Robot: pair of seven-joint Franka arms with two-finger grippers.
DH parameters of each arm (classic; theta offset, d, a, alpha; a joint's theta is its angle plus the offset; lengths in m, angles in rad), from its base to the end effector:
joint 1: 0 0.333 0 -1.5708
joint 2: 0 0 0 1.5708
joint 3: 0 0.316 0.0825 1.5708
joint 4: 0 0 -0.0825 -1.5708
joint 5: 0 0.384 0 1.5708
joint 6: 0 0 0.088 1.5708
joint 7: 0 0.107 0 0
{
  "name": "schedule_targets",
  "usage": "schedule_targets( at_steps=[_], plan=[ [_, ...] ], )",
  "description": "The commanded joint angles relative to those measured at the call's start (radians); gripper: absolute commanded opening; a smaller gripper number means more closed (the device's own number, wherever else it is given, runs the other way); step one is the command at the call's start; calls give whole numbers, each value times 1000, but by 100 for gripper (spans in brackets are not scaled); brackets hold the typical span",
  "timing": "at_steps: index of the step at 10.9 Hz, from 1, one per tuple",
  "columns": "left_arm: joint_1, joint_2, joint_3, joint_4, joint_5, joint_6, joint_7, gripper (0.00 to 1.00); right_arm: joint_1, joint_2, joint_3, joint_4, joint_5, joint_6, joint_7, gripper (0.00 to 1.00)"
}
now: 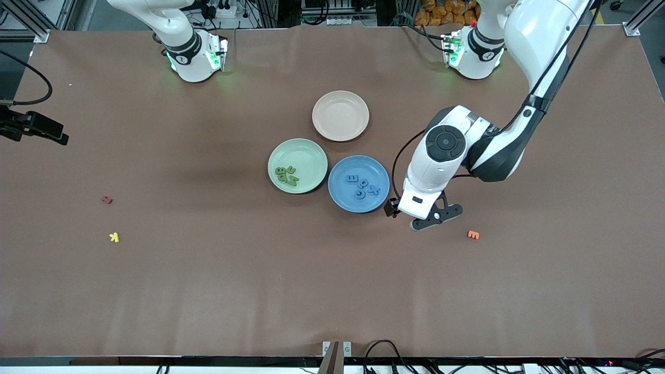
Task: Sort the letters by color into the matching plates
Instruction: 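Raise the left gripper away from the blue plate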
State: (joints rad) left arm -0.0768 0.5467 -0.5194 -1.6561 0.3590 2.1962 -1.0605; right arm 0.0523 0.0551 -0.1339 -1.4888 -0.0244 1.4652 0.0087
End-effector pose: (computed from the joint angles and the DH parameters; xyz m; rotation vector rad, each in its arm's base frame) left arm 0.5953 -0.3351 0.3321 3.0644 0.5203 0.1265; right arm 0.5587 -0.0463 0.6235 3.1070 -0.1430 -0.1234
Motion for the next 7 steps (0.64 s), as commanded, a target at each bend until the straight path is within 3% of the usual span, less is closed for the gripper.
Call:
schedule_targets(
  at_steps=[1, 3, 5, 7],
  plan=[
    [8, -37, -7, 33, 20, -21, 5, 100, 0, -8, -1, -8, 6, 26, 19, 100],
    [66, -74, -37, 35, 0, -47, 63, 100, 0, -6, -1, -14, 6, 46, 19, 100],
    [193, -80, -163, 50, 12, -130, 169, 100, 0, -6, 0, -16, 8, 66, 19, 100],
    [193, -114, -160, 91, 12, -205, 264, 100, 0, -6, -1, -16, 12, 82, 19, 100]
  ],
)
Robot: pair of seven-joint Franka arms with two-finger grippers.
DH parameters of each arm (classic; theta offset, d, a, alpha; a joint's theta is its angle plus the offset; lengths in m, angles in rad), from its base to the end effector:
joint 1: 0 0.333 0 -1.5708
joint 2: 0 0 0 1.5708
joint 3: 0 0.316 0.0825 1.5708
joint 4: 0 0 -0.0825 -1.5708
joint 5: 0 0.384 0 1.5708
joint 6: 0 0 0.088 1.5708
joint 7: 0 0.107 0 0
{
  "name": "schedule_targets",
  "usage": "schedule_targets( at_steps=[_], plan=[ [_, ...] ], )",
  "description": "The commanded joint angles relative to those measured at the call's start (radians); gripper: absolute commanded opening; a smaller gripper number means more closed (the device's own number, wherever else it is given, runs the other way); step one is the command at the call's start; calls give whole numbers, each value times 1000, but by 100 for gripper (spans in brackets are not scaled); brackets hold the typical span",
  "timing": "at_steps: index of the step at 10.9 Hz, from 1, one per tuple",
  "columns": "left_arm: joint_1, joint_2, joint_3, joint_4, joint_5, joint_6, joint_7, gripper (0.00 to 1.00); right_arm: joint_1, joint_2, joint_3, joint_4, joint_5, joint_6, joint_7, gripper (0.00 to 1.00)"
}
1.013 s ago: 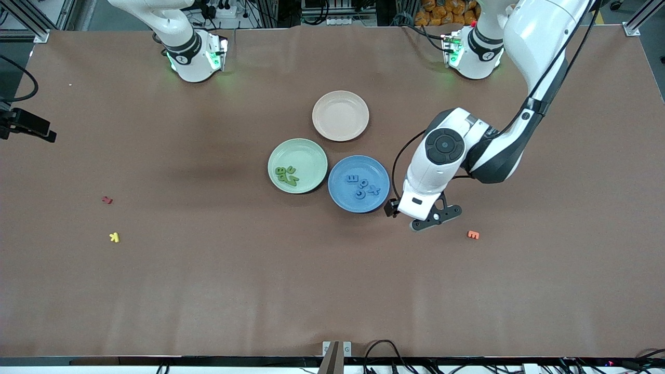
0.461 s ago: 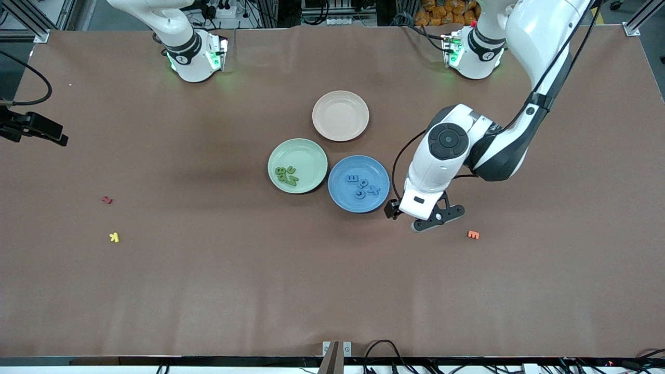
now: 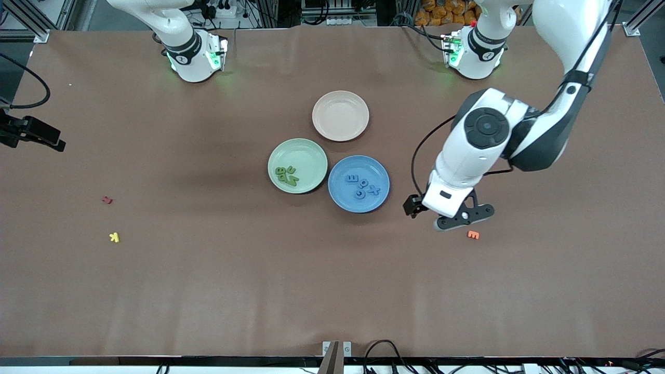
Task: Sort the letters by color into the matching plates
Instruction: 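Raise the left gripper away from the blue plate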
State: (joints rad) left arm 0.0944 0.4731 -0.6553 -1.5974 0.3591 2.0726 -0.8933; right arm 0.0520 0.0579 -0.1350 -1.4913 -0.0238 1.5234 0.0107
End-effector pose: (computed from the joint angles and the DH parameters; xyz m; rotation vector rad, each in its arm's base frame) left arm 0.6140 -0.2922 0.4124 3.0754 0.3765 0.1716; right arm 0.5659 -0.0473 0.6256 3.1072 -0.1468 -0.0411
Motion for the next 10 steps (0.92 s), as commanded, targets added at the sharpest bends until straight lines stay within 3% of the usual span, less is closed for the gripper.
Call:
schedule_targets(
  at_steps=[1, 7, 10],
  plan=[
    [22, -44, -24, 45, 12, -119, 135, 100, 0, -9, 0, -12, 12, 26, 17, 100],
    [18, -161, 63, 140, -5, -359, 358, 100, 14, -9, -6, -11, 13, 49, 17, 100],
    [15, -235, 112, 137, -6, -394, 398, 100, 14, -4, -5, -11, 13, 50, 17, 100]
  ],
)
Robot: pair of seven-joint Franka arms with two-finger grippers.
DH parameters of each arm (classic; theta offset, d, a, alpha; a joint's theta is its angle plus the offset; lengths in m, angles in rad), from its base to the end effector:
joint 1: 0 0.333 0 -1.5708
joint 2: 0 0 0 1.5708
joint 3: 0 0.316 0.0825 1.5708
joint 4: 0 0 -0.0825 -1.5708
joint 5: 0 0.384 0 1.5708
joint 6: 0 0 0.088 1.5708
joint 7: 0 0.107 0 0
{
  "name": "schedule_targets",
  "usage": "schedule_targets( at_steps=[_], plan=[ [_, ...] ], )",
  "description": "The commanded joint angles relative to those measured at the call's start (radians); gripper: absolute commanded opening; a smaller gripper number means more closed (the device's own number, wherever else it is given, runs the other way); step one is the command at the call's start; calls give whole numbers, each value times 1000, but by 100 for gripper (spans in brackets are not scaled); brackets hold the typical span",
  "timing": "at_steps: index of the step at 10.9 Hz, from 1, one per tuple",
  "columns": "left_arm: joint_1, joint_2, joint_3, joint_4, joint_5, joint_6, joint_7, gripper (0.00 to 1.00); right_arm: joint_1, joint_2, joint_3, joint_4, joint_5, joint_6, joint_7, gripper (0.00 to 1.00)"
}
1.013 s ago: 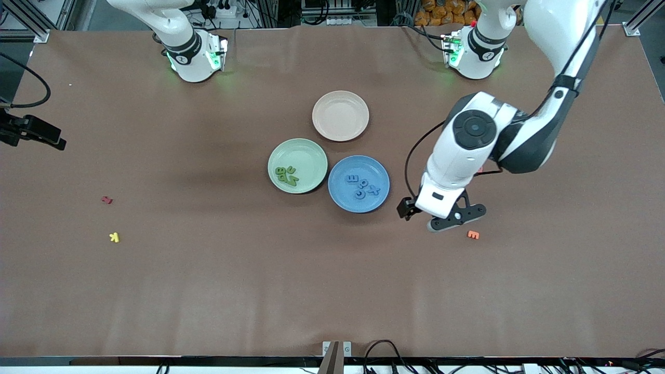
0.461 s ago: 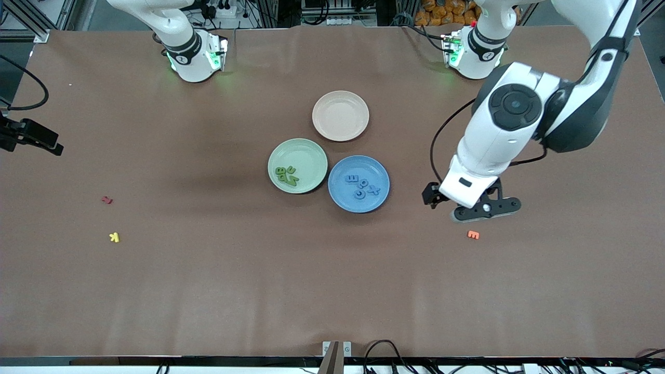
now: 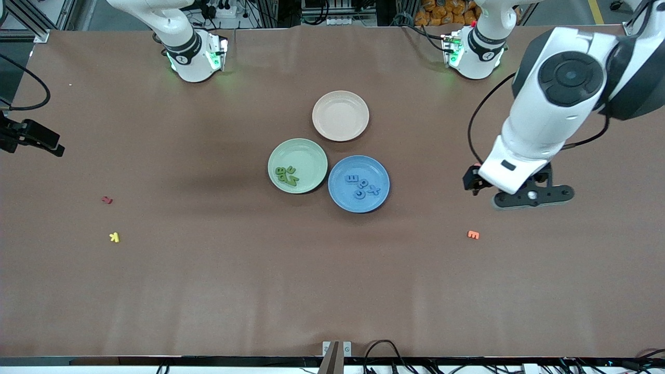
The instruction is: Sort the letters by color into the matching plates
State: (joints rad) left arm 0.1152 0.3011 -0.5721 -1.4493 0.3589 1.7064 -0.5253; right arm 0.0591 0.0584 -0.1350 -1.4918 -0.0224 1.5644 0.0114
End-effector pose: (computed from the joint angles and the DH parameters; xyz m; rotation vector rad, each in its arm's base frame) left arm 0.6086 -0.2097 0.5394 -2.9679 -0.0612 -0.1412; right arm 0.5707 -0.0434 0.6286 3.1079 -0.1358 0.0214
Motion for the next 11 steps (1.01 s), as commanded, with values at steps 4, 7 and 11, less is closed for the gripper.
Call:
schedule_targets(
  at_steps=[4, 7, 11],
  plan=[
    [-73, -164, 238, -11, -211, -47, 209, 100, 8, -5, 0, -10, 12, 9, 15, 100],
    [-126, -212, 351, -22, -276, -70, 267, 100, 8, 3, 0, -8, 12, 14, 12, 100],
    [-175, -230, 481, -35, -353, -68, 269, 100, 11, 8, 0, -5, 12, 20, 12, 100]
  ],
)
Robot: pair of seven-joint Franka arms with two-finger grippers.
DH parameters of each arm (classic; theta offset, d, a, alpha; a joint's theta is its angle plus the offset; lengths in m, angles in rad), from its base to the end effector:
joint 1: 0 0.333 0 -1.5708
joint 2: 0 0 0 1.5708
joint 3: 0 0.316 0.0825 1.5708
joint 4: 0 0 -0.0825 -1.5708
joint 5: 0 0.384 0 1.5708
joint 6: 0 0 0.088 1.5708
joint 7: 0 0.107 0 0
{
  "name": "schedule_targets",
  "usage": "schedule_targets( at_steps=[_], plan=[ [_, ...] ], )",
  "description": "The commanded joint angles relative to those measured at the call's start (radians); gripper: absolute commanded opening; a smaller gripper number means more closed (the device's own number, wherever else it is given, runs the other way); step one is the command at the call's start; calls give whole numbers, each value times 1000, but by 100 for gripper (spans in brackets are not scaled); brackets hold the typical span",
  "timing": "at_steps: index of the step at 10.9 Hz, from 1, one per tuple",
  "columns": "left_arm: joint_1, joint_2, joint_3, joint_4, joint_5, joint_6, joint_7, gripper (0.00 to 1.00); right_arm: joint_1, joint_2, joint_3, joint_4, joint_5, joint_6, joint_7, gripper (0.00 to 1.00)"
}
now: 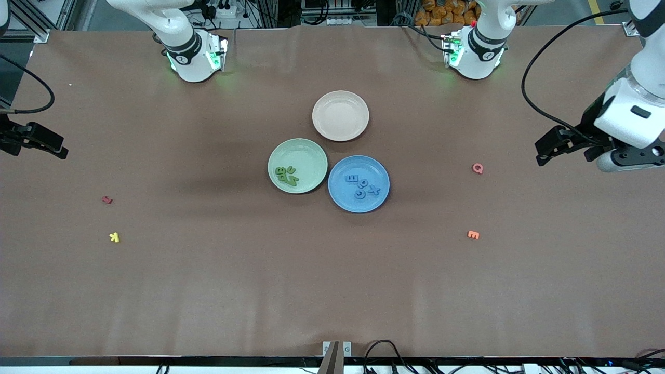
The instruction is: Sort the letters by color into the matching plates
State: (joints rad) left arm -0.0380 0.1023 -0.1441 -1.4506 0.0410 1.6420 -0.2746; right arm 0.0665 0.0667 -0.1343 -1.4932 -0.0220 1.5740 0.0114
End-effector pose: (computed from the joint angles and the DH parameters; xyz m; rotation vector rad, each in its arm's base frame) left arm 0.5855 -0.0987 0.6302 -3.1295 -0.1454 -0.1470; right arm 0.5745 -0.0386 0.6241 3.1078 -0.1227 0.0215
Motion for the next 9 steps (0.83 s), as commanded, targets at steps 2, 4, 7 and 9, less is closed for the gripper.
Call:
schedule_targets(
  at_steps=[2, 4, 7, 9],
  plan=[
    [-17, -56, 112, -85, -73, 2, 81, 100, 9, -1, -1, -5, 11, 11, 12, 100],
    [-20, -53, 129, -90, -101, 5, 86, 100, 7, -1, -1, -5, 11, 8, 12, 100],
    [-25, -47, 110, -76, -81, 5, 143, 100, 9, -1, -1, -9, 10, 8, 12, 100],
    [-23, -62, 71, -79, -46, 4, 73, 100, 7, -1, -1, -7, 10, 8, 12, 100]
  ],
)
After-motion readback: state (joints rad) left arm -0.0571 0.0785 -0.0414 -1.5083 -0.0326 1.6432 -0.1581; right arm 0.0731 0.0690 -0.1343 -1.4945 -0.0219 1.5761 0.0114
